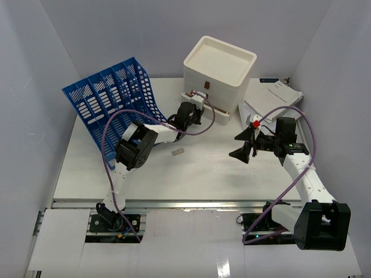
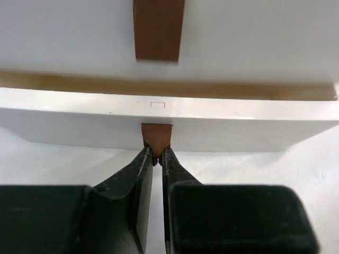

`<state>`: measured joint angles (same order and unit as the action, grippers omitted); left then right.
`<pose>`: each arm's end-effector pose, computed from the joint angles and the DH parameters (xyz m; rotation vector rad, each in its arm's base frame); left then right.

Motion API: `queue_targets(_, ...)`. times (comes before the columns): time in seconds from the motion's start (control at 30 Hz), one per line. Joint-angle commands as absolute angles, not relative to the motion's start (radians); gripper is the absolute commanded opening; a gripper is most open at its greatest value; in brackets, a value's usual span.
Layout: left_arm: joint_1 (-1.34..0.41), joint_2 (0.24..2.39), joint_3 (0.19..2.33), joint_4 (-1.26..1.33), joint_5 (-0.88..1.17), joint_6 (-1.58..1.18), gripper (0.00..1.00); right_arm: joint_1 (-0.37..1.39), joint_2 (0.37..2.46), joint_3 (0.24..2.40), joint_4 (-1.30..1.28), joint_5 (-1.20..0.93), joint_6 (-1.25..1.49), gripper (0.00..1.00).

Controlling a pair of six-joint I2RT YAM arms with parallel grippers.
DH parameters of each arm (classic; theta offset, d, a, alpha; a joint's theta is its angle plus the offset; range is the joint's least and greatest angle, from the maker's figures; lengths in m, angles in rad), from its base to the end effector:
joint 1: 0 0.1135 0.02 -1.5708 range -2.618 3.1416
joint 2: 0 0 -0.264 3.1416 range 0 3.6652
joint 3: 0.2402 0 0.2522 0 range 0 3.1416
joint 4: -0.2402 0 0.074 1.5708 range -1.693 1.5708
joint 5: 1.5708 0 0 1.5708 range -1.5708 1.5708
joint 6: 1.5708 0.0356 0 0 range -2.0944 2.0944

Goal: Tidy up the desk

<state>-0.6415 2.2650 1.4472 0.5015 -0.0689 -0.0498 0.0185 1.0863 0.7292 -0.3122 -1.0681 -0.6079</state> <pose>0.4055 -0.2998 0.1446 0.5102 1.8373 -0.4064 0.2184 0.0352 0.2611 -1.0913 1.6231 0.7997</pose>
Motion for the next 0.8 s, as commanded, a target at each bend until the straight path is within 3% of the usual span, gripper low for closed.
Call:
queue_targets(0.0, -0.641, 2.115, 1.342, 0.501, -0.024, -0.048, 0.0, 0.012, 1.084, 0.73, -0.301, -1.056, -0.618, 0.89)
queue_targets(0.4, -0.641, 1.953, 1.125, 0.515, 0.033, -0.109, 0.01, -0.031, 1.1, 0.722, -0.302, -1.011, -0.629, 0.89)
queue_targets(0.43, -0.641, 1.953, 1.14, 0.494, 0.039, -0.114, 0.24, -0.034, 1.102, 0.722, -0.307, -1.004, -0.635, 0.9)
queue_targets(0.47, -0.641, 1.954, 1.16, 0.468, 0.047, -0.118, 0.39, -0.036, 1.105, 0.722, -0.313, -0.998, -0.639, 0.91)
queue_targets(0.67, -0.641, 1.914, 1.236, 0.314, 0.109, -0.112, 0.81, -0.051, 1.115, 0.736, -0.338, -0.907, -0.624, 0.91)
queue_targets(0.77, -0.641, 1.843, 1.215, 0.289, 0.133, -0.094, 0.88, -0.051, 1.117, 0.752, -0.334, -0.795, -0.569, 0.91)
